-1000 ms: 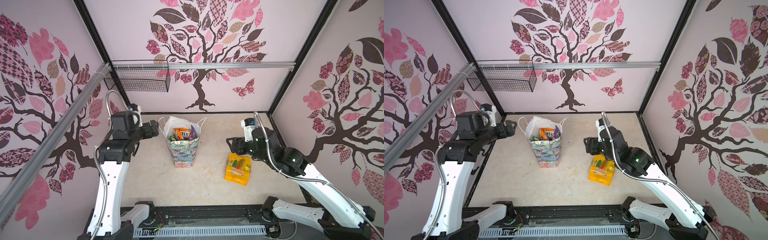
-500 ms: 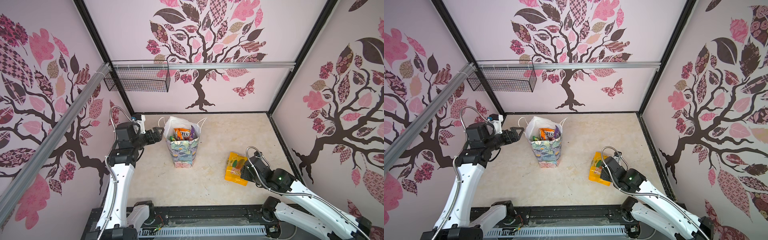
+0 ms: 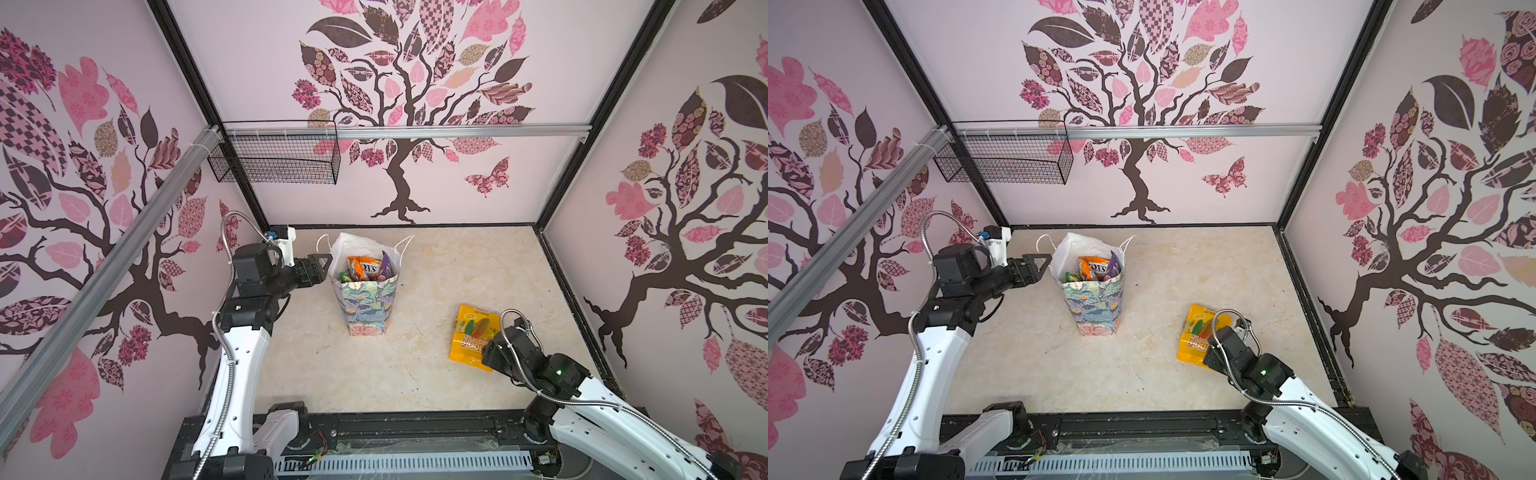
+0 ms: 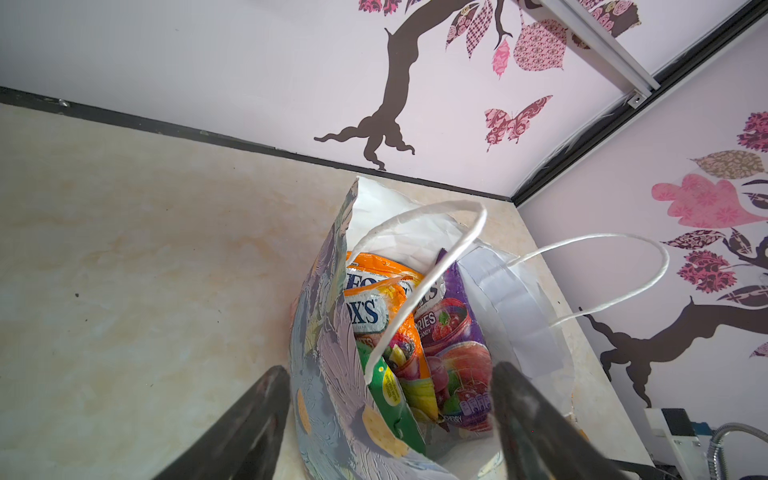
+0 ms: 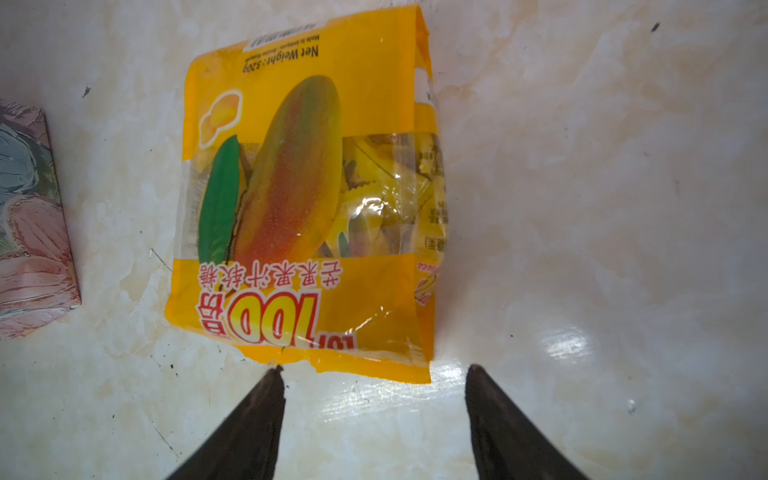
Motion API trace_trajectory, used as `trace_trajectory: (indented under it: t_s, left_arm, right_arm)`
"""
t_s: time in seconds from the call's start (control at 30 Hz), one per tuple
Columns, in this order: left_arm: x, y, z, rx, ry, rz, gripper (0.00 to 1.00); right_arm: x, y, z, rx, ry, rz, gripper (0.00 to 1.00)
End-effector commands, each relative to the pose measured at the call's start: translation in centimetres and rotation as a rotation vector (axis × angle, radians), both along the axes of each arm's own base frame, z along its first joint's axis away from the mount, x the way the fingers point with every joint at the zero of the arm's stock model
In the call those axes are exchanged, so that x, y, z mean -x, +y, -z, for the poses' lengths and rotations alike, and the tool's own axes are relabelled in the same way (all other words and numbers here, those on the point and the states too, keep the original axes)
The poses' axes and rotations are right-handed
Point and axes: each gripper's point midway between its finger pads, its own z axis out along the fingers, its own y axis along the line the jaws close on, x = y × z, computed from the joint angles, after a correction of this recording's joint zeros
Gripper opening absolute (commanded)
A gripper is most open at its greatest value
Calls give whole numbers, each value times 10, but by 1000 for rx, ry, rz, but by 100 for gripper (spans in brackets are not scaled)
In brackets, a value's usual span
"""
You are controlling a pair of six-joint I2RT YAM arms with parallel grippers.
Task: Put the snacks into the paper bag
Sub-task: 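Move the right gripper down over the yellow LOT100 packet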
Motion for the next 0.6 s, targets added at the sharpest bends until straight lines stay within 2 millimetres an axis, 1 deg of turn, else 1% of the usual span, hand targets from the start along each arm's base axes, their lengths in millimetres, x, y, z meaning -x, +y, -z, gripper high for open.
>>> trace_trajectory:
  t_s: [0.0, 0.1, 0.23, 0.3, 0.37, 0.5, 0.57]
  left_arm:
    - [-13, -13, -12, -6, -51, 52, 68]
    - [-17, -19, -6, -30, -36, 65, 65]
    - [-18, -17, 1, -31, -38, 44, 65]
    - [-18, -16, 2, -23, -45, 38, 65]
    - [-16, -17, 2, -16, -42, 43, 65]
    - [-15, -17, 4, -22, -45, 41, 65]
    - [-14, -17, 4, -22, -43, 40, 65]
  right_arm:
    - [-4, 7, 0, -60, -25, 9, 69]
    - [-7, 14, 2, -83, -51, -32, 69]
    - [-3, 27, 12, -97, -28, -121, 69]
    - [0, 36, 19, -114, -9, -175, 68]
    - [-1, 47, 22, -141, -9, -229, 66]
    - [-3, 73, 18, -215, -25, -341, 61]
    - [-6, 82, 14, -234, -41, -378, 59]
